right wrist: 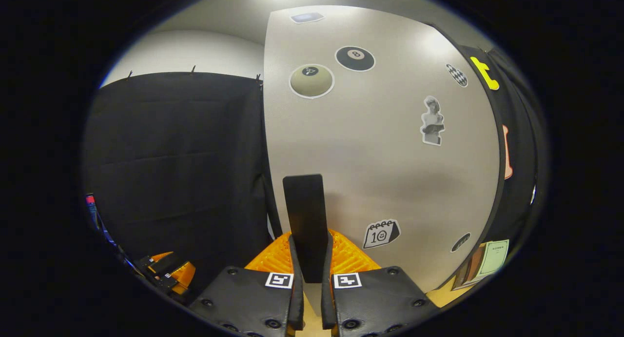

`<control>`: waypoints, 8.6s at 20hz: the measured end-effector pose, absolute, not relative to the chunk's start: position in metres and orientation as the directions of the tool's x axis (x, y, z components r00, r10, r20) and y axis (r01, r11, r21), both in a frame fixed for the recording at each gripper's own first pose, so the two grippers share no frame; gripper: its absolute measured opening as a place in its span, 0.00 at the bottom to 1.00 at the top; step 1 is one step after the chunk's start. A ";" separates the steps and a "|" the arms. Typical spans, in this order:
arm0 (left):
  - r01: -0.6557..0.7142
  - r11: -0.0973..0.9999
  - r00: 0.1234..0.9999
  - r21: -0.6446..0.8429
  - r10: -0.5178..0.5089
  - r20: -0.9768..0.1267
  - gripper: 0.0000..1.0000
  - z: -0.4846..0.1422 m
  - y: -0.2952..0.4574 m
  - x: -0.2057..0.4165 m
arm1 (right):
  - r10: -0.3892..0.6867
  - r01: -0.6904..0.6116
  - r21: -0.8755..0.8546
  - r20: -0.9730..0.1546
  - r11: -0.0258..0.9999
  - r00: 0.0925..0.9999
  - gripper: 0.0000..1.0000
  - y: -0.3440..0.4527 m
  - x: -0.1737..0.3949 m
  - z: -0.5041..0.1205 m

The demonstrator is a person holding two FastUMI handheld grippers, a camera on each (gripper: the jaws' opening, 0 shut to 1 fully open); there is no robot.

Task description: Open the cabinet door with the right hand, grasp the bottle in the cabinet with the left hand and place it on the coaster, then close the cabinet door with the right hand.

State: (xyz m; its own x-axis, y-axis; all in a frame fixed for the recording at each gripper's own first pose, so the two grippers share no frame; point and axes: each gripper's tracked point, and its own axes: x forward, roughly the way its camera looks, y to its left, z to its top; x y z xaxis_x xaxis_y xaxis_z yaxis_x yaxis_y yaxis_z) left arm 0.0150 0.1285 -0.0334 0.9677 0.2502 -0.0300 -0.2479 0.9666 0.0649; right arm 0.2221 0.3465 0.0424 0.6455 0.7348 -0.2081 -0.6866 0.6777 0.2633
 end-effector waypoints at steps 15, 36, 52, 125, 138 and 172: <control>-0.059 0.997 0.998 0.044 0.059 0.019 0.83 -0.009 -0.026 0.057 | 0.778 -0.741 0.241 -0.213 0.627 0.590 0.16 0.292 0.207 0.042; 0.125 0.991 0.992 0.039 -0.125 0.022 0.80 -0.013 -0.164 0.064 | 0.602 -0.582 0.153 -0.222 0.799 0.767 0.15 0.198 0.221 0.040; 0.025 0.995 1.000 0.098 -0.025 0.002 0.80 -0.010 -0.186 0.031 | 0.629 -0.591 0.220 -0.204 0.776 0.750 0.14 0.158 0.222 0.029; 0.158 0.982 0.984 -0.102 -0.166 -0.071 0.72 -0.034 -0.147 0.265 | 0.084 -0.054 0.092 -0.365 0.994 0.927 0.98 0.031 0.279 -0.065; 0.030 0.995 0.995 -0.097 -0.039 -0.090 0.73 -0.090 -0.082 0.169 | 0.178 -0.153 0.094 -0.406 0.984 0.896 0.98 0.039 0.270 -0.085; -0.177 0.980 0.923 -0.094 0.132 -0.362 0.75 -0.352 -0.044 0.061 | 0.113 -0.110 0.037 -0.531 0.993 0.840 0.98 0.022 0.243 -0.146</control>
State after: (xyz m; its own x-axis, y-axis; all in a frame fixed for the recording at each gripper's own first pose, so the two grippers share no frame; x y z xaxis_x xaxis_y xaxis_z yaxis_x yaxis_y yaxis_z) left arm 0.0607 -0.0435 -0.3520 0.9229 0.1316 -0.3619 -0.1766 0.9798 -0.0941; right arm 0.2428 0.0217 -0.1461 0.8400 0.1125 -0.5307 -0.1099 0.9933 0.0366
